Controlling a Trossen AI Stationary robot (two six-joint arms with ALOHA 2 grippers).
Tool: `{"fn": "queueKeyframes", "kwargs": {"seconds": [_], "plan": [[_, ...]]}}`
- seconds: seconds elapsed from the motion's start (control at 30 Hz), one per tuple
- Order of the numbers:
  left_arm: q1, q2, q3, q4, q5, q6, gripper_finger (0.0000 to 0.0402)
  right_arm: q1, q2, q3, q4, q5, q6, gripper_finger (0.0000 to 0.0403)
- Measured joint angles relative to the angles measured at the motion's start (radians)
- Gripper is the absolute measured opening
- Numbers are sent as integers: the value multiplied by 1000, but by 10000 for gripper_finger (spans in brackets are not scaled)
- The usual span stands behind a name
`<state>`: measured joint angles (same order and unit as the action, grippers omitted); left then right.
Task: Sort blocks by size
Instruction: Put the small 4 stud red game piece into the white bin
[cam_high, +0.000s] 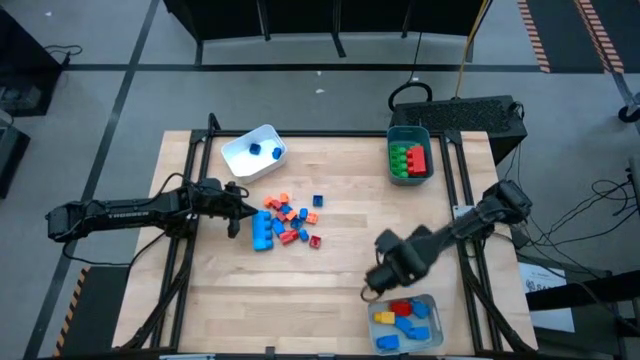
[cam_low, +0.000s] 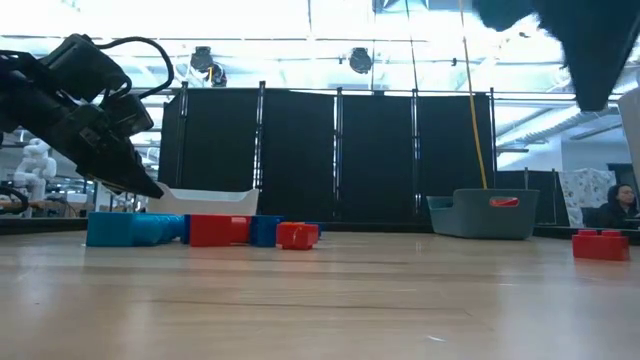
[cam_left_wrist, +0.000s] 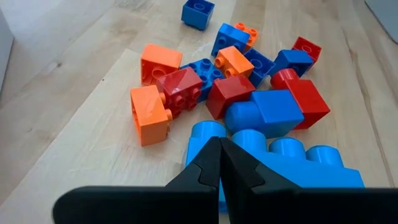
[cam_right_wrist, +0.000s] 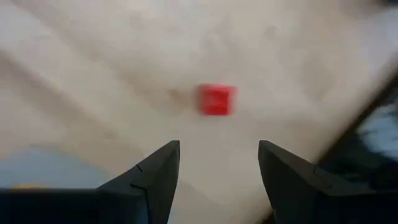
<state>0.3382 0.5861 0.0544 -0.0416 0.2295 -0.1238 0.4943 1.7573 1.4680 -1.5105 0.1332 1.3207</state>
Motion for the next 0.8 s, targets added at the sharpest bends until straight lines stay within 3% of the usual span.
{"fn": "queueKeyframes", "kwargs": {"seconds": [0.2,0.4,0.63,0.8], "plan": [[0,1,0,-4,0,1,11,-118,0,-82,6,-13,-197,201],[0,1,0,-4,13,27,11,-174,-41,-261,118,-64,-246,201],[0,1,0,-5,17,29,11,-179,-277,-525,421,-9,-155,201],[0,1,0,-5,20,28,11,-176,-446,-694,569,-58,-8,201]]}}
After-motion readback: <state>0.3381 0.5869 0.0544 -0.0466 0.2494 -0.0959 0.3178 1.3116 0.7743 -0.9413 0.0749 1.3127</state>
